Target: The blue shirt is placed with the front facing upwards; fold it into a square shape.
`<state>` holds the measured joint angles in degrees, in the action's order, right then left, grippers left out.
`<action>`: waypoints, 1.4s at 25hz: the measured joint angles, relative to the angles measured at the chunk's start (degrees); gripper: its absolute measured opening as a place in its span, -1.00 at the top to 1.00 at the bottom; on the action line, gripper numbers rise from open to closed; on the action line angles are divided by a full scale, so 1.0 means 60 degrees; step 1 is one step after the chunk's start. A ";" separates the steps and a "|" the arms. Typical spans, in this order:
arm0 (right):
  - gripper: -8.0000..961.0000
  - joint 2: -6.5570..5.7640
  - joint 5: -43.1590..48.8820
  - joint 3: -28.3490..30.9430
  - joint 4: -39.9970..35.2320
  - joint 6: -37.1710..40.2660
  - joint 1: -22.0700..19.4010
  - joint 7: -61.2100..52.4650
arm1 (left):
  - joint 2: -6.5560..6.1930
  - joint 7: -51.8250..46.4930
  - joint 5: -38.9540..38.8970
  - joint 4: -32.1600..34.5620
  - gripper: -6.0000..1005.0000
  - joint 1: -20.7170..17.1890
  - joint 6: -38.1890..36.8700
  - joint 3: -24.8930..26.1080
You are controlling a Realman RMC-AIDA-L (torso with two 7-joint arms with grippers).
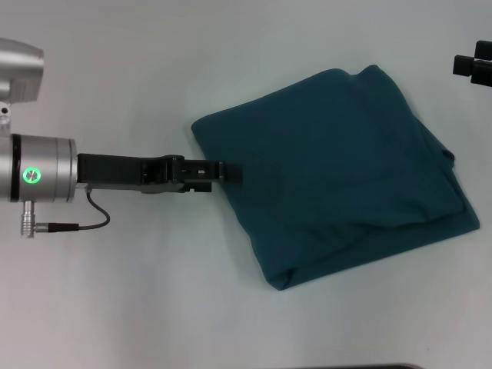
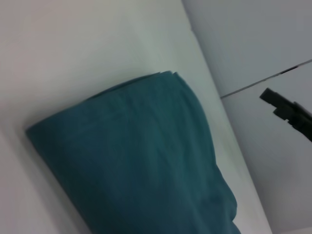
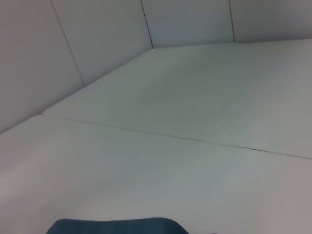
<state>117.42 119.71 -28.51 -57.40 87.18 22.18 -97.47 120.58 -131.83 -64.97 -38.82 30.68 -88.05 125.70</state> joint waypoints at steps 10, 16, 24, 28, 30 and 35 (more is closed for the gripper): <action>-0.29 -0.0110 0.0000 -0.0030 0.0001 0.0001 0.0005 0.0000 | -0.0015 -0.0789 0.0356 -0.0002 -0.90 0.0342 0.0012 -0.0047; -0.29 -0.0139 0.0001 -0.0007 0.0000 0.0000 -0.0039 0.0001 | 0.0042 -0.1338 0.0712 -0.0003 -0.89 0.0534 0.0009 -0.0101; -0.28 -0.0191 0.0009 0.0037 0.0000 0.0016 -0.0050 -0.0014 | 0.0147 -0.1749 0.0860 0.0332 -0.87 0.0767 -0.0057 -0.0145; -0.28 -0.0192 0.0013 0.0046 0.0000 0.0005 -0.0051 -0.0011 | 0.0209 -0.1824 0.0862 0.0448 -0.86 0.0791 -0.0031 -0.0149; -0.28 -0.0191 0.0015 0.0048 0.0000 0.0003 -0.0050 -0.0008 | 0.0242 -0.1871 0.0865 0.0460 -0.86 0.0805 -0.0031 -0.0150; -0.29 -0.0190 0.0015 0.0050 0.0000 -0.0001 -0.0050 -0.0005 | 0.0365 -0.1962 0.0868 0.0515 -0.85 0.0849 -0.0006 -0.0195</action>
<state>116.28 119.80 -28.21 -57.40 87.18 21.88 -97.50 122.77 -143.60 -59.76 -35.73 35.78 -88.08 124.53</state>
